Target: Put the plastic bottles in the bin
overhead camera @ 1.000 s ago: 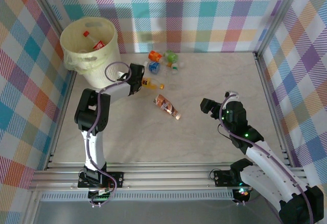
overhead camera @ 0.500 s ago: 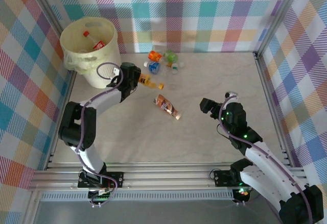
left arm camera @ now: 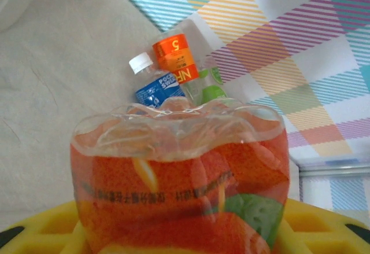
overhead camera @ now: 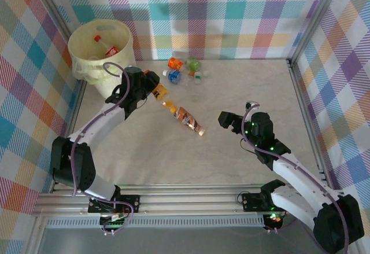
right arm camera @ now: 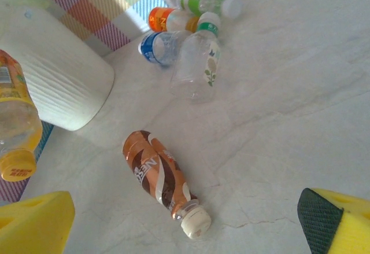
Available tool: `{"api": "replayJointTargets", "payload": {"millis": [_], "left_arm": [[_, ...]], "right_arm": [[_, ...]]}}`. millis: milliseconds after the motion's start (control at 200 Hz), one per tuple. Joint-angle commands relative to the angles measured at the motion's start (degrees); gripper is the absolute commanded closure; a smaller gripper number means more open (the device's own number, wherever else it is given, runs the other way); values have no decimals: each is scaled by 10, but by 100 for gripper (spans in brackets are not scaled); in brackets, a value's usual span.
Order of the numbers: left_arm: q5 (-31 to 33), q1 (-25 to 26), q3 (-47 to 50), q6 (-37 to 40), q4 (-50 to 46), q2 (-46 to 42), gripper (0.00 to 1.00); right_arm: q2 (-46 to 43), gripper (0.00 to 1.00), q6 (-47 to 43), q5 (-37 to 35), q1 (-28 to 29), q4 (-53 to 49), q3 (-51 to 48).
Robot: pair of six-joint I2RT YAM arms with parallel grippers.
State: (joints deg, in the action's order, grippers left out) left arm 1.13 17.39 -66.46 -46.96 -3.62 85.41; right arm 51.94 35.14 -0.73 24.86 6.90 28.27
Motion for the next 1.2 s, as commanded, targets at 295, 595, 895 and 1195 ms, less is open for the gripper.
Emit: {"api": "replayJointTargets", "payload": {"millis": [295, 595, 895, 1195], "left_arm": [[-8, -44, 5, 169, -65, -135, 48], [115, -76, -34, 230, -170, -207, 48], [210, -100, -64, 249, -137, -229, 47], [205, -158, -166, 251, -78, -147, 48]], "right_arm": [[68, 0, -164, 52, 83, 55, 84], [135, 0, -203, 99, 127, 58, 151], [203, 0, -211, 170, 158, 56, 230], [218, 0, -172, 169, 170, 61, 263]]}}
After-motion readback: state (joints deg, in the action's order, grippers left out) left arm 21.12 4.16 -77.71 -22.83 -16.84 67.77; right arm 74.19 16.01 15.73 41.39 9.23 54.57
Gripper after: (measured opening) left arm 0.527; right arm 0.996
